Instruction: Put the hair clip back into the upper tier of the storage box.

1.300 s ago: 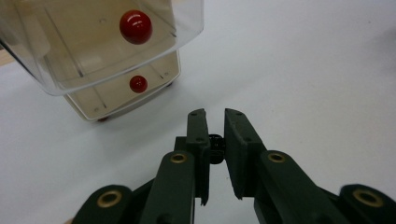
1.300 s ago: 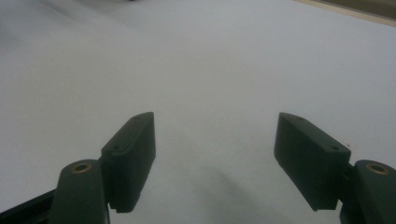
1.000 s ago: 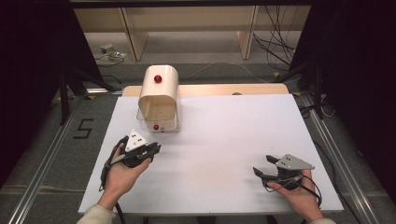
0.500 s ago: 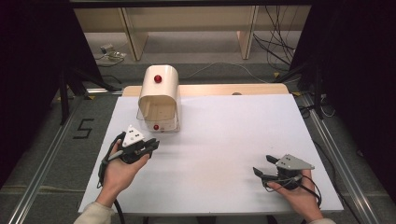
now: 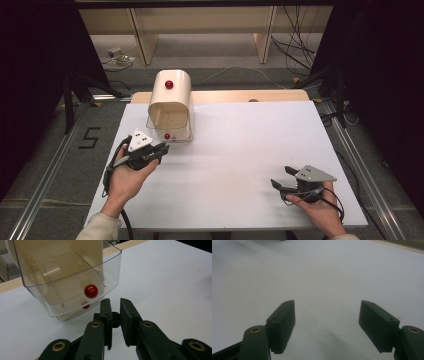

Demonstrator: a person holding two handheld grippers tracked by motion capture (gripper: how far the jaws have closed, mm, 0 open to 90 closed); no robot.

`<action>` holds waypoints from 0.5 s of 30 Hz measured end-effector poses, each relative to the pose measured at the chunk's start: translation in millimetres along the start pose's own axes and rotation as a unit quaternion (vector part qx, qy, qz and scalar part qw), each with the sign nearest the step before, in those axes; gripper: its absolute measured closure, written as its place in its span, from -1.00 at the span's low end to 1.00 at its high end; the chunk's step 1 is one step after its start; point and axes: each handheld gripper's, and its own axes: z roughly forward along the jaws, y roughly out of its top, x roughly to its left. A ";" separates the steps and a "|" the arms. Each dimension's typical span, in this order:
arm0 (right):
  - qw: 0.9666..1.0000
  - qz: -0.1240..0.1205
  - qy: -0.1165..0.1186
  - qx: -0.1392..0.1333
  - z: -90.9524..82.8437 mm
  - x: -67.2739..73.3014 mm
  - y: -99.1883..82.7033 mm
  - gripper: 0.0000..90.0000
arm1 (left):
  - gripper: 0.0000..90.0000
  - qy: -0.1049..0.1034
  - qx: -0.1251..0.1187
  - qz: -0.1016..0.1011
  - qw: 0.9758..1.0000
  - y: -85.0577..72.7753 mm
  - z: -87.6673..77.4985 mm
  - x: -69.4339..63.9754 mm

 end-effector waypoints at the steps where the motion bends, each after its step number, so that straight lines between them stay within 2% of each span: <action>1: 1.000 0.000 0.000 0.000 -0.1 0.0 0.0 -0.33 | 0.78 0.000 0.000 0.001 1.000 0.8 -0.2 0.4; 15: 1.000 0.000 0.000 0.000 -0.3 -0.3 0.0 -0.33 | 0.78 0.006 -0.006 -0.004 1.000 14.0 -4.8 2.9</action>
